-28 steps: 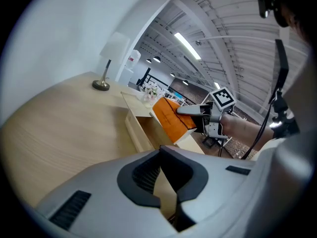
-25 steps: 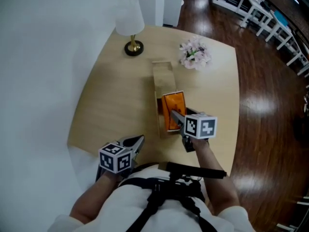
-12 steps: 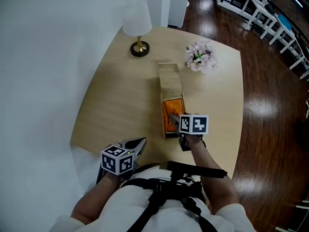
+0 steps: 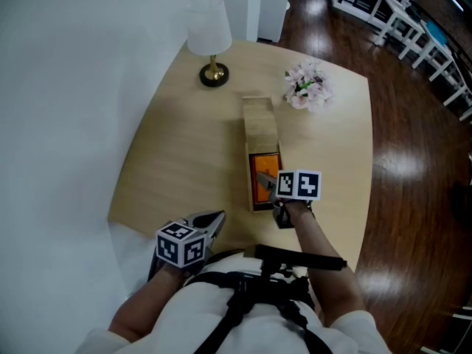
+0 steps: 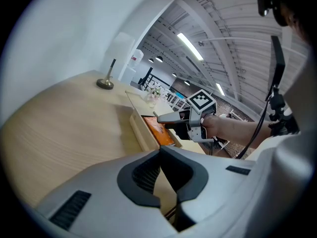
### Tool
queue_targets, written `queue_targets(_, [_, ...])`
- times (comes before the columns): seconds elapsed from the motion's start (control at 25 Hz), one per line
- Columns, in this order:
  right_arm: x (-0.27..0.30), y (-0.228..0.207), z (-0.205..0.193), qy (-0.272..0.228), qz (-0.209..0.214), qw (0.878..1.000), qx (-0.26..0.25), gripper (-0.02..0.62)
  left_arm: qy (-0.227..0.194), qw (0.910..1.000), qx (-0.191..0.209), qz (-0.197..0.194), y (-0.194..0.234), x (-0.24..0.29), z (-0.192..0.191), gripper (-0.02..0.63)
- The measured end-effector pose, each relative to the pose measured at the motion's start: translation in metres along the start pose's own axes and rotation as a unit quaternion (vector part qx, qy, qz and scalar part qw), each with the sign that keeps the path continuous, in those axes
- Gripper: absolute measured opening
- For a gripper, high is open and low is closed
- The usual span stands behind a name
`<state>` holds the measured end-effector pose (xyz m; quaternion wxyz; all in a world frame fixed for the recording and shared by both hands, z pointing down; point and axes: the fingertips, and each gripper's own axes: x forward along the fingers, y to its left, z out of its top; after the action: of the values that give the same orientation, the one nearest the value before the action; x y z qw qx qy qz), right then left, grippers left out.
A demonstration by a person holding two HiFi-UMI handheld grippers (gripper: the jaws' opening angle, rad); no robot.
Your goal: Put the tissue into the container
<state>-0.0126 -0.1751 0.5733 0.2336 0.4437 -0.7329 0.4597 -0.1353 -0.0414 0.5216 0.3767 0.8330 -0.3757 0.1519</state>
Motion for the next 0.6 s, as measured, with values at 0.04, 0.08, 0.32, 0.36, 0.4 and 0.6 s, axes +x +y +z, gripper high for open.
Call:
queue_targets(0.04, [-0.002,0.000,0.001,-0.001,0.003,1.000,0.003,0.356,0.001,1.0000,0.000,0.000,-0.001,-0.001,0.000,0.000])
queue_targets(0.08, [-0.004,0.001,0.001,0.000,0.007,1.000,0.004,0.356,0.002,1.0000,0.001,-0.001,-0.002,-0.001,0.000,0.000])
queue_targets(0.32, [-0.011,0.004,-0.002,-0.004,0.030,1.000,-0.005,0.356,0.004,0.9999,0.007,-0.007,-0.008,0.005,0.003,0.000])
queue_targets(0.36, [-0.016,0.005,-0.001,-0.011,0.031,0.999,-0.013,0.356,0.003,0.9999,0.008,-0.008,-0.010,0.005,0.004,0.000])
queue_targets(0.4, [-0.023,0.007,0.001,-0.018,0.030,0.999,-0.024,0.356,0.002,0.9999,0.010,-0.009,-0.011,0.006,0.005,0.000])
queue_targets(0.6, [-0.060,0.003,0.001,-0.055,0.020,0.997,-0.054,0.356,-0.003,0.9998,0.015,-0.014,-0.017,0.009,0.009,0.000])
